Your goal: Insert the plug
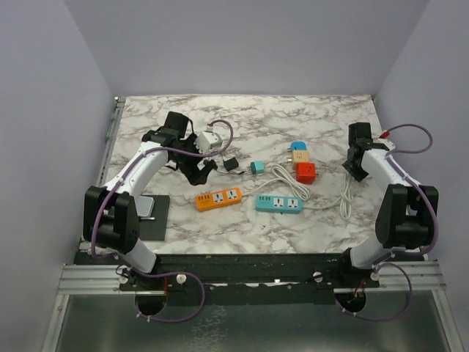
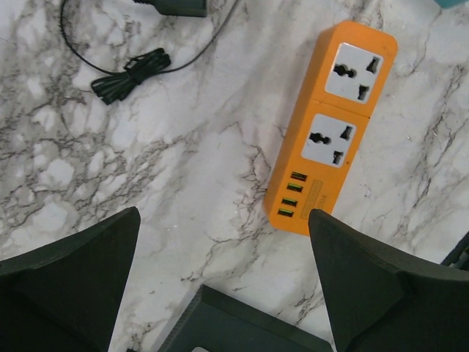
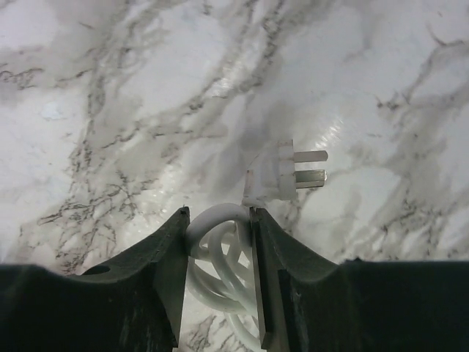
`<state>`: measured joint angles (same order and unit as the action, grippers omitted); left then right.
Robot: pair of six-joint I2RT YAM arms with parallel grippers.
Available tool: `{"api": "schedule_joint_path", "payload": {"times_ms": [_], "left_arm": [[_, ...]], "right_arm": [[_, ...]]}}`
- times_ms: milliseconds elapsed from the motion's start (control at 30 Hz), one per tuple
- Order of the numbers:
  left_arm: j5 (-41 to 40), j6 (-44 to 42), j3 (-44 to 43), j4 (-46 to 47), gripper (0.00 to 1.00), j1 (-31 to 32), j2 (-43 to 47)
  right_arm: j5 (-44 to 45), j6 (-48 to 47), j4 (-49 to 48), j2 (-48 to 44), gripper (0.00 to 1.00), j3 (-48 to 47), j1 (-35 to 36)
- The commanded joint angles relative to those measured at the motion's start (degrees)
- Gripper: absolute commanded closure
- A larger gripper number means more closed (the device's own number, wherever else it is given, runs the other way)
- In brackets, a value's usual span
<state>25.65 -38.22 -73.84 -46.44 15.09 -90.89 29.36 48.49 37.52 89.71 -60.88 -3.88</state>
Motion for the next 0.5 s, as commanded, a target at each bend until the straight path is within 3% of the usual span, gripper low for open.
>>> {"api": "schedule_joint_path", "payload": {"times_ms": [0,100,300,467], "left_arm": [[-0.04,-1.88,3.97,-0.48,0.01,2.55,2.53],[-1.17,-3.15,5.45,-0.39,0.01,4.59,2.45],[-1.22,-3.98,5.72,-0.06,0.01,7.38,-0.14],[-2.24,-5.03,7.28,0.81,0.01,9.73,-0.90]], "right_arm": [[-3.26,-9.93,-9.23,2.64,0.62,-2.62,-0.17],[-3.71,-14.05,-10.67,4.46,0.56,-3.86,1.71],[3.78,-16.50,-5.14,7.75,0.26,-9.85,9.44],[3.42,-15.43,-2.25,2.13,0.16,-11.28,9.94]]}}
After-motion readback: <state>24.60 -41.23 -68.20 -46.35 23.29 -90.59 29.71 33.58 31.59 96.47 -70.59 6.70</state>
